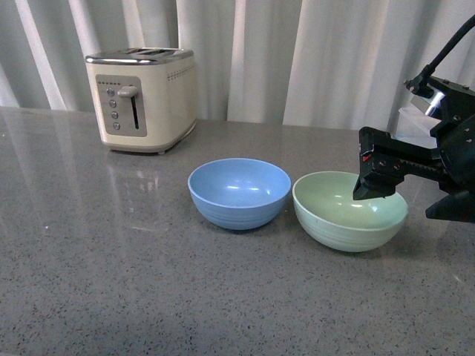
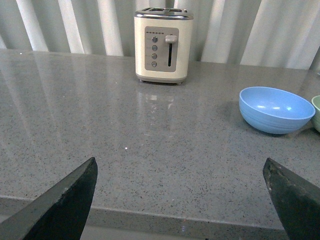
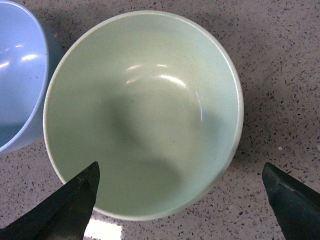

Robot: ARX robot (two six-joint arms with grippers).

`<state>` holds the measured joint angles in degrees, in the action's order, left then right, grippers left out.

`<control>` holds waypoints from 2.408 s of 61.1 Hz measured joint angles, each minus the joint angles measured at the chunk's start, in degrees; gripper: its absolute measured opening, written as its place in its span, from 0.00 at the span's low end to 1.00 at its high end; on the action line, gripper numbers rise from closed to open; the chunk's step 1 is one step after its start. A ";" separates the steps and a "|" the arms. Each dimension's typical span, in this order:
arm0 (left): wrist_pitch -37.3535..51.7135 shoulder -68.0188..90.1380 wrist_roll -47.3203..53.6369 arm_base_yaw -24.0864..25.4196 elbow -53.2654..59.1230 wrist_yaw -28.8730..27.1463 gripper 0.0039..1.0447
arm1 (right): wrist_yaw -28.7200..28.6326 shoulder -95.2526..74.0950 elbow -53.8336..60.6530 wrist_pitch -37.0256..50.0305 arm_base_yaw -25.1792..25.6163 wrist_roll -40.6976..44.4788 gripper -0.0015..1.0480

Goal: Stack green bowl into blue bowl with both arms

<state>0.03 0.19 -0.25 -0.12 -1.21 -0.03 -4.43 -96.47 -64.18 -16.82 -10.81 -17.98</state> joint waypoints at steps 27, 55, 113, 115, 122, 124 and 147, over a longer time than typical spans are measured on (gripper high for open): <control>0.00 0.00 0.00 0.00 0.00 0.02 0.94 | -1.75 -5.09 -2.80 2.05 0.61 1.51 0.90; 0.00 0.00 0.00 0.00 0.00 0.00 0.94 | -1.97 -9.60 -3.69 5.25 0.94 5.88 0.77; 0.00 0.00 0.00 0.00 0.00 0.00 0.94 | -3.23 -5.11 -6.93 3.48 1.62 9.64 0.01; 0.00 0.00 0.00 0.00 0.00 0.00 0.94 | -3.43 -5.09 -7.74 3.08 1.29 9.79 0.01; 0.00 0.00 0.00 0.00 0.00 0.00 0.94 | -4.50 -5.07 -11.98 1.33 -0.90 10.40 0.01; 0.00 0.00 0.00 0.00 0.00 0.00 0.94 | -4.76 -5.09 -13.94 0.57 -2.25 10.67 0.01; 0.00 0.00 0.00 0.00 0.00 0.00 0.94 | -5.31 -10.32 -23.52 -0.83 -10.16 11.10 0.01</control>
<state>0.03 0.19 -0.25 -0.12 -1.21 -0.03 -9.74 -106.78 -87.70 -17.65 -20.97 -6.87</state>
